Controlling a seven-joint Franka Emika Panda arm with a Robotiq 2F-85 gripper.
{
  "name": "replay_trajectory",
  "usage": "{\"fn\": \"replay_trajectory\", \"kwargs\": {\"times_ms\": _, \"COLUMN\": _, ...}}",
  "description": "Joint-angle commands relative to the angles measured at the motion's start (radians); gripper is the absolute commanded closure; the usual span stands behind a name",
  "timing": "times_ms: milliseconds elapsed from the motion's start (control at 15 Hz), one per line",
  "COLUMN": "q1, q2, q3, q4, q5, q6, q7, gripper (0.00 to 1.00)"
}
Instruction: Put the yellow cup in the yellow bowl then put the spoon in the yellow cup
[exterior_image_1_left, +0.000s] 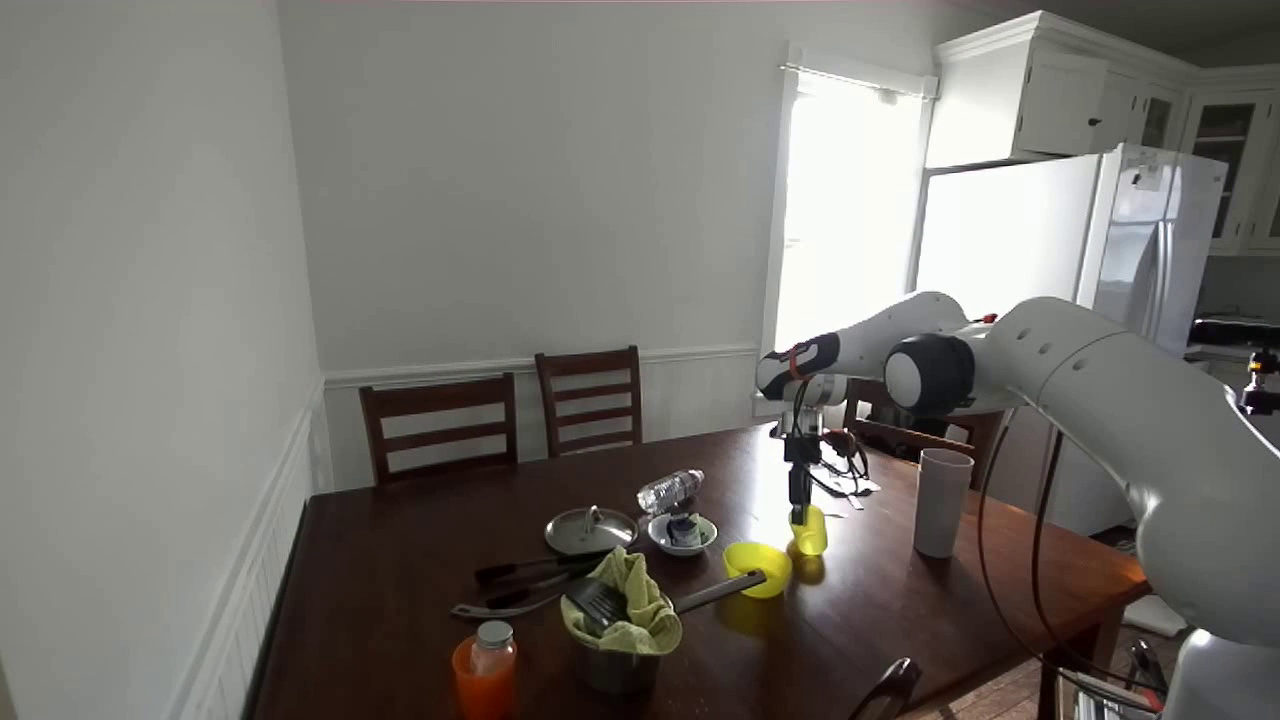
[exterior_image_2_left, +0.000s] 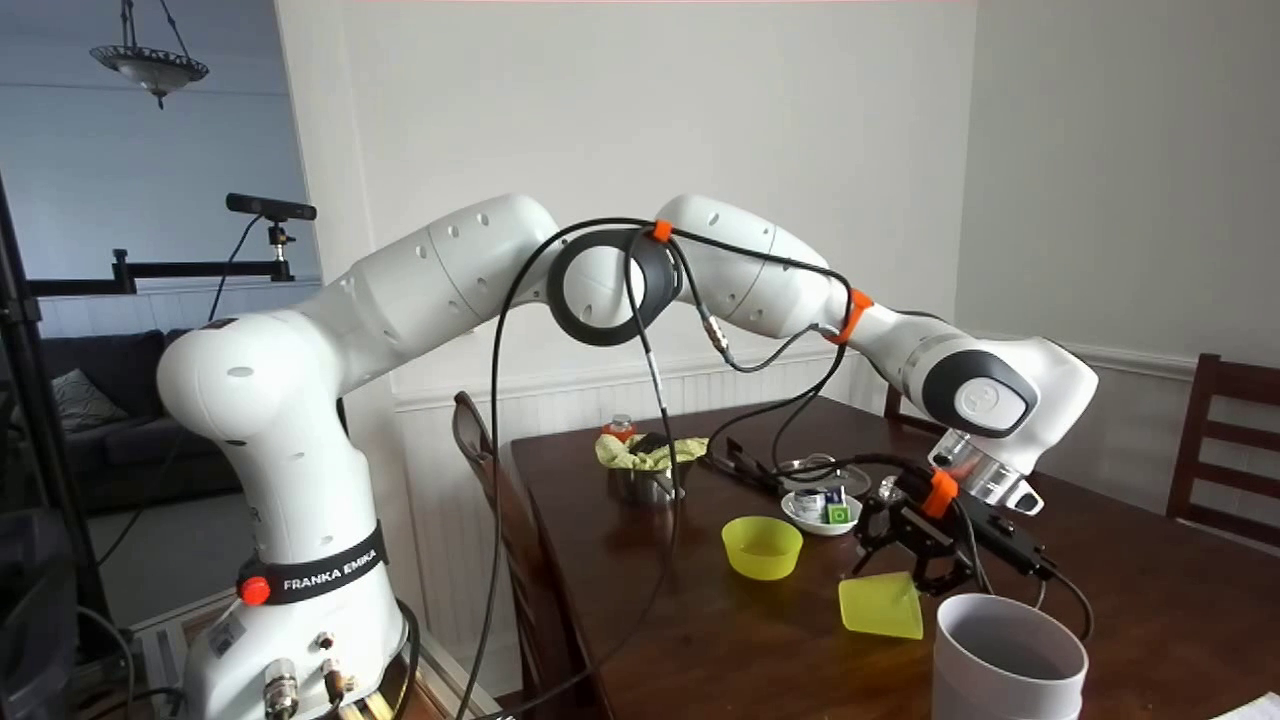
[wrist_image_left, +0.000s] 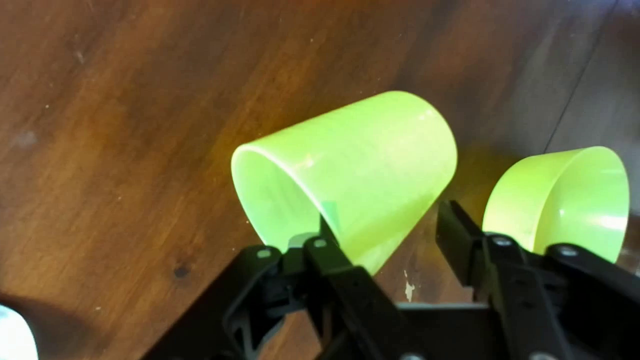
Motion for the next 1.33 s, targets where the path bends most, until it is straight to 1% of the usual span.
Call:
{"fn": "replay_trajectory", "kwargs": {"times_ms": 0, "q1": -0.020, "q2": -0.008, "q3": 0.018, "q4": 0.020, "q5": 0.041, "q6": -0.064, "q7": 0.026, "gripper": 0.75}}
{"fn": "replay_trajectory", "kwargs": {"times_ms": 67, "q1": -0.019, "q2": -0.015, "q3": 0.019, "q4": 0.015, "q5": 0.048, "q6": -0.074, "q7": 0.027, "gripper": 0.83}}
{"fn": "replay_trajectory", "kwargs": {"times_ms": 133, "q1": -0.017, "q2": -0.017, "q3": 0.018, "q4": 0.017, "q5": 0.049, "q6": -0.109, "q7": 0.030, "gripper": 0.89}}
{"fn": "replay_trajectory", "kwargs": {"times_ms": 200, "q1": -0.017, "q2": -0.016, "q3": 0.017, "q4": 0.022, "q5": 0.052, "q6": -0.118, "q7": 0.038, "gripper": 0.95}}
{"fn": "replay_trajectory", "kwargs": {"times_ms": 400, "q1": -0.011, "q2": -0.032, "q3": 0.017, "q4": 0.012, "q5": 0.059, "q6": -0.142, "q7": 0.058, "gripper": 1.00}}
{"fn": "replay_trajectory", "kwargs": {"times_ms": 467, "q1": 0.001, "q2": -0.054, "q3": 0.012, "q4": -0.011, "q5": 0.054, "q6": -0.125, "q7": 0.067, "gripper": 0.95}}
{"fn": "replay_trajectory", "kwargs": {"times_ms": 533, "q1": 0.009, "q2": -0.073, "q3": 0.011, "q4": -0.029, "q5": 0.054, "q6": -0.112, "q7": 0.074, "gripper": 0.97}}
{"fn": "replay_trajectory", "kwargs": {"times_ms": 733, "q1": 0.055, "q2": -0.156, "q3": 0.003, "q4": -0.117, "q5": 0.044, "q6": -0.027, "q7": 0.101, "gripper": 0.95}}
{"fn": "replay_trajectory", "kwargs": {"times_ms": 867, "q1": 0.091, "q2": -0.215, "q3": -0.001, "q4": -0.191, "q5": 0.043, "q6": 0.047, "q7": 0.138, "gripper": 0.95}}
{"fn": "replay_trajectory", "kwargs": {"times_ms": 1067, "q1": 0.164, "q2": -0.299, "q3": -0.009, "q4": -0.327, "q5": 0.033, "q6": 0.170, "q7": 0.214, "gripper": 0.95}}
{"fn": "replay_trajectory", "kwargs": {"times_ms": 1267, "q1": 0.225, "q2": -0.376, "q3": -0.013, "q4": -0.455, "q5": 0.026, "q6": 0.261, "q7": 0.263, "gripper": 0.95}}
